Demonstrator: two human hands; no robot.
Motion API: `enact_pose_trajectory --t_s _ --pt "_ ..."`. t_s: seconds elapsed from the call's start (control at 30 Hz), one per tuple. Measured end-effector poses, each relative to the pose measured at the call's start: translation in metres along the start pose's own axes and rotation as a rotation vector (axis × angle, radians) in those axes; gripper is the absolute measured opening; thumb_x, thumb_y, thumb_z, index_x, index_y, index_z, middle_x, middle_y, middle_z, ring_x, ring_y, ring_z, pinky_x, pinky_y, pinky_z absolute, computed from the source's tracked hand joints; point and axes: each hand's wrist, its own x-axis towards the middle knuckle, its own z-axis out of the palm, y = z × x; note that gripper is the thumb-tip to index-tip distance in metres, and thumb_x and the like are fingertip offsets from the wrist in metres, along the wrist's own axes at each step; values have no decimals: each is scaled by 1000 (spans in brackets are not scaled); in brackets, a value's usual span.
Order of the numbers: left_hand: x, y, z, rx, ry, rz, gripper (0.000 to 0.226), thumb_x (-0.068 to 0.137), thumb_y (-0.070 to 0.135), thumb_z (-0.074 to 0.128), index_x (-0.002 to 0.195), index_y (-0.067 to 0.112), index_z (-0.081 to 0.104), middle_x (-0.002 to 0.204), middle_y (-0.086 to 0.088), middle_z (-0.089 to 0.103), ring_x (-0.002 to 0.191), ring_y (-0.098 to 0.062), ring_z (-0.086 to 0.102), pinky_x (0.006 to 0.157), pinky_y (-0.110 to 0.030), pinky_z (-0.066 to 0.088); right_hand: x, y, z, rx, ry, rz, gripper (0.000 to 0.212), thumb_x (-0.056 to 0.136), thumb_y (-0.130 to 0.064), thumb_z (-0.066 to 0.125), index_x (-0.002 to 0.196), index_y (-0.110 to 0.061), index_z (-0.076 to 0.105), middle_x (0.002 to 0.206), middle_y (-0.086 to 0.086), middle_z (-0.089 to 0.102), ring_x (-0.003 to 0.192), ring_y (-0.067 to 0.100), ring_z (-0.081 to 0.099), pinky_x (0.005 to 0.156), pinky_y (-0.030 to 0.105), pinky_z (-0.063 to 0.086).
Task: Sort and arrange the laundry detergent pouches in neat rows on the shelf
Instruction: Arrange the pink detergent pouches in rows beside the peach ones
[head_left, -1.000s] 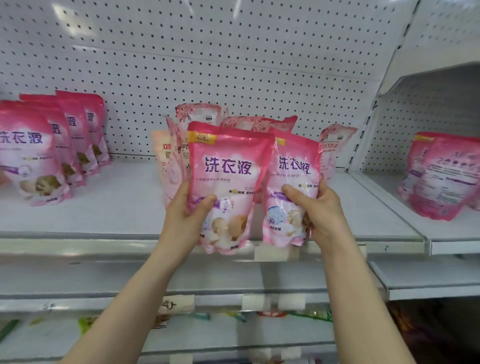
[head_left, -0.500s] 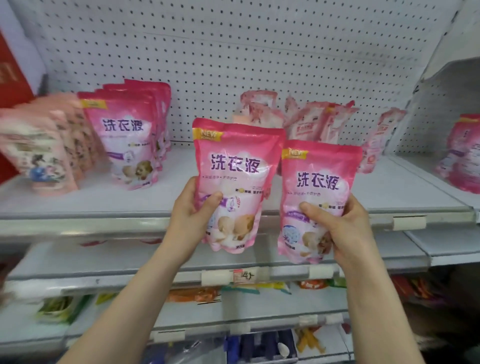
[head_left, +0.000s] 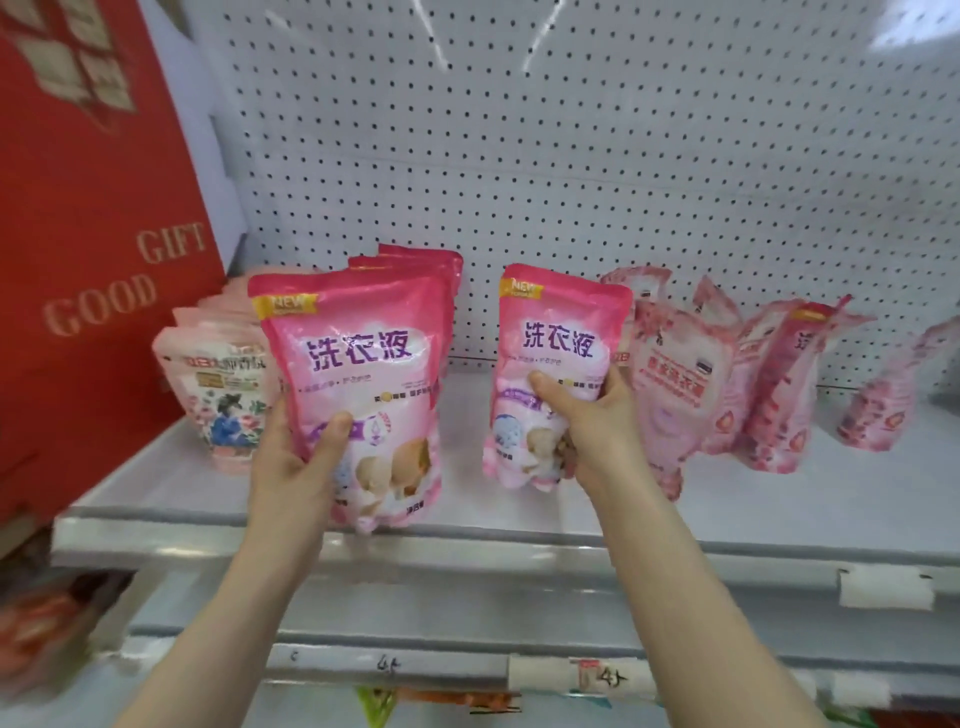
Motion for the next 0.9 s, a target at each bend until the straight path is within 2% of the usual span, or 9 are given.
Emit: enact_pose_trajectory --t_s 0.1,0.2,0.27,0.43,0.53,0.67,0.8,0.83,0.9 --pt "21 -1 -2 4 24 -8 41 94 13 56 134 19 49 118 4 68 100 -7 68 70 -16 56 64 20 24 -54 69 -12 49 72 -4 84 115 -19 64 107 4 75 95 25 73 83 50 59" --pt "37 -3 1 -1 39 -16 42 93 12 56 134 20 49 117 6 68 100 -6 68 70 -16 55 123 44 40 -71 131 42 48 77 -3 79 120 -12 62 110 5 73 98 25 71 91 50 56" --pt "44 -6 2 1 36 -20 47 92 11 57 137 20 47 118 6 68 102 -8 67 71 -17 55 155 62 47 -103 164 61 44 77 -3 79 116 -14 63 109 4 72 99 26 70 94 52 54" --pt "50 -11 4 5 36 -44 51 90 9 58 138 21 47 117 5 70 102 -14 69 72 -23 57 199 90 55 -117 108 40 32 80 -12 79 106 -23 64 106 4 73 97 26 71 89 53 56" --pt "49 -13 5 25 22 -49 47 91 9 57 136 23 49 118 5 69 104 -14 68 75 -26 58 203 88 56 -67 54 36 28 82 -18 78 103 -27 63 110 5 73 98 26 71 89 52 57" --pt "43 -17 6 89 2 -45 49 92 8 57 136 29 49 121 9 67 109 -11 65 88 -35 57 196 78 54 -153 71 -5 47 90 -26 69 132 -16 50 127 6 64 114 25 64 100 46 52" --pt "33 -18 10 97 -26 -66 39 92 7 57 125 28 56 115 5 70 106 -15 67 91 -45 55 156 39 53 -541 140 -181 74 98 -31 55 157 -17 12 162 6 23 148 23 24 120 41 22" --pt "30 -19 12 93 -34 -70 37 92 7 57 122 28 57 112 5 71 104 -16 68 90 -45 55 139 24 53 -588 127 -266 72 100 -29 52 157 -17 10 163 4 19 150 19 19 120 36 18" --pt "24 -19 16 89 -63 -84 34 92 6 57 119 26 57 108 5 72 101 -16 68 89 -45 55 99 -14 54 -543 31 -412 55 102 -32 46 153 -19 30 156 1 36 142 11 34 116 30 28"
